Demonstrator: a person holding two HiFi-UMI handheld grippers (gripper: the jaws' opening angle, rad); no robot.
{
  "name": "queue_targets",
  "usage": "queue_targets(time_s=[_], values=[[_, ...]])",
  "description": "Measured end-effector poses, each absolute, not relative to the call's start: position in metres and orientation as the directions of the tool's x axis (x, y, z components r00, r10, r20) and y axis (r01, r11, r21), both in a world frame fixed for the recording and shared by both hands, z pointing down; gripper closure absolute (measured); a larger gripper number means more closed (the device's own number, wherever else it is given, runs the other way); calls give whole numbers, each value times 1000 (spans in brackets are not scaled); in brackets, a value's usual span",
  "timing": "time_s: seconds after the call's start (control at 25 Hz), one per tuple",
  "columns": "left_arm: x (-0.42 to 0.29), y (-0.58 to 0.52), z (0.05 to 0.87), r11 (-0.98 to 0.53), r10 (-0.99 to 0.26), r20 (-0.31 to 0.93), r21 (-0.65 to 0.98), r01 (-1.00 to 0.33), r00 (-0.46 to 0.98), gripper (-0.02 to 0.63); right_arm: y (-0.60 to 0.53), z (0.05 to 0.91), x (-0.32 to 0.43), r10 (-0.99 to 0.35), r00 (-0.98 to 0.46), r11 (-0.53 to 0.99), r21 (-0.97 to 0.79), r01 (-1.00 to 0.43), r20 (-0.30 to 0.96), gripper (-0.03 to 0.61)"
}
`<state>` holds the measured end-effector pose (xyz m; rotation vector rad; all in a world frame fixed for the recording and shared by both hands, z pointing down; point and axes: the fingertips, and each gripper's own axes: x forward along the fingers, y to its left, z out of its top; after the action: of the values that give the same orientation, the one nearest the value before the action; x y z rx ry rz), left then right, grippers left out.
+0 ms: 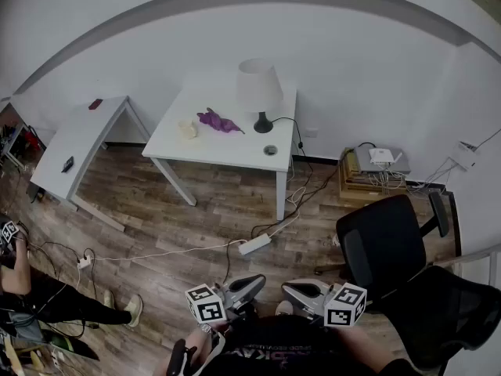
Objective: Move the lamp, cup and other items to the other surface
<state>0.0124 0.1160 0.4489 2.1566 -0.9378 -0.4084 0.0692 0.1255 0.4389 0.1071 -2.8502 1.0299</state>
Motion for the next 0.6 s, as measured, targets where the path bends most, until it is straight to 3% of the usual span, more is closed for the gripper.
queue_targets(time_s=[0.6], values=[[13, 114, 446, -459, -730, 4, 738, -494, 684, 618, 122, 434, 70, -35, -994, 768, -633, -93, 104, 574]])
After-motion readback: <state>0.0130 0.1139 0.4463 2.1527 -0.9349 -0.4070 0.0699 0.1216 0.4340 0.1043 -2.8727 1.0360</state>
